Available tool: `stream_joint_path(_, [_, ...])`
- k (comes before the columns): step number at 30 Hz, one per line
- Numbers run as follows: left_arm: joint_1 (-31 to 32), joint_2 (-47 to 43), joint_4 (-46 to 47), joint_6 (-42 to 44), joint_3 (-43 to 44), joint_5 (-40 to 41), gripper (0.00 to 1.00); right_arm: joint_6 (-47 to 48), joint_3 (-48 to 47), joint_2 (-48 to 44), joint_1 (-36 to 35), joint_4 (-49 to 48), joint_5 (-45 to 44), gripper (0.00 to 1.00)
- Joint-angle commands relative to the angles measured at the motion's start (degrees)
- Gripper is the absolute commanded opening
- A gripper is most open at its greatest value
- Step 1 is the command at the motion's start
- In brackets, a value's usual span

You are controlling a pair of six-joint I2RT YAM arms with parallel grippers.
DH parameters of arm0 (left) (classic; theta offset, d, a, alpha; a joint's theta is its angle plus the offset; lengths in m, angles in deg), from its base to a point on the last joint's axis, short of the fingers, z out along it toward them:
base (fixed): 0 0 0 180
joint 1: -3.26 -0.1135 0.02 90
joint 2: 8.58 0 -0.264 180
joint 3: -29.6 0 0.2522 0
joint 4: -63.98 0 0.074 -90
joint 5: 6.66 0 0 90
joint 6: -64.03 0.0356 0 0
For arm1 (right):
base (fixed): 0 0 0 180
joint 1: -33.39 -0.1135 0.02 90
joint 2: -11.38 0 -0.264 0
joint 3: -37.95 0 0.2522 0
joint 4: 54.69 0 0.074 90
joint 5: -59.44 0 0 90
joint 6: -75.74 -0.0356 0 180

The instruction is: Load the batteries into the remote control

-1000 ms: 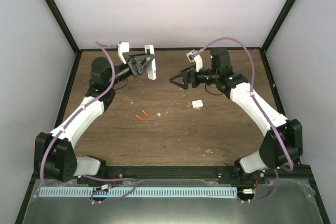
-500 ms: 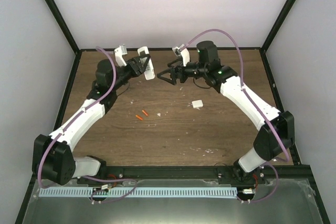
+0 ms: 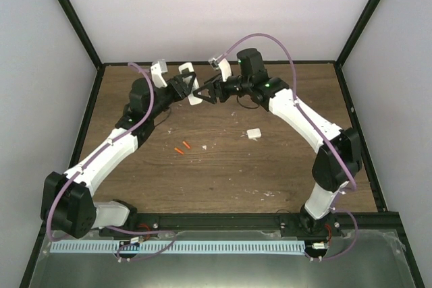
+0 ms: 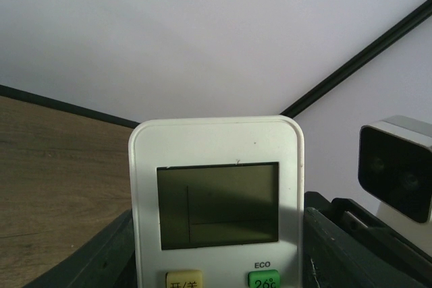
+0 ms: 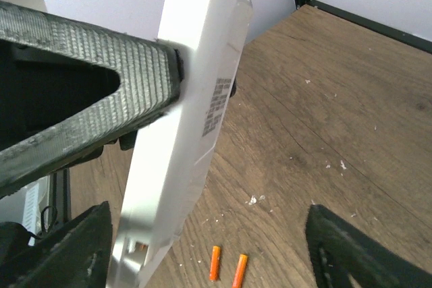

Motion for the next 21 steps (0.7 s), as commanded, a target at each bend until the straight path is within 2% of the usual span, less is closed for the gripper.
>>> stream_joint_path(1, [0.7,-0.3,0.2,0.5,1.5,1.9,0.19,-0.6,-4.4,1.6,-0.8,0.9,1.5,0.61])
stream_joint_path(12, [2.0,0.5,-1.5,1.8,2.4,5.6,0.19,-0.2,-9.5,5.4,-1.8,4.2,2.4,0.43])
stream_joint_path(21, [2.7,0.5,-3.2,3.9,3.2,8.3,0.2,-0.4,-10.2,6.4,-2.1,5.8,2.5,0.36])
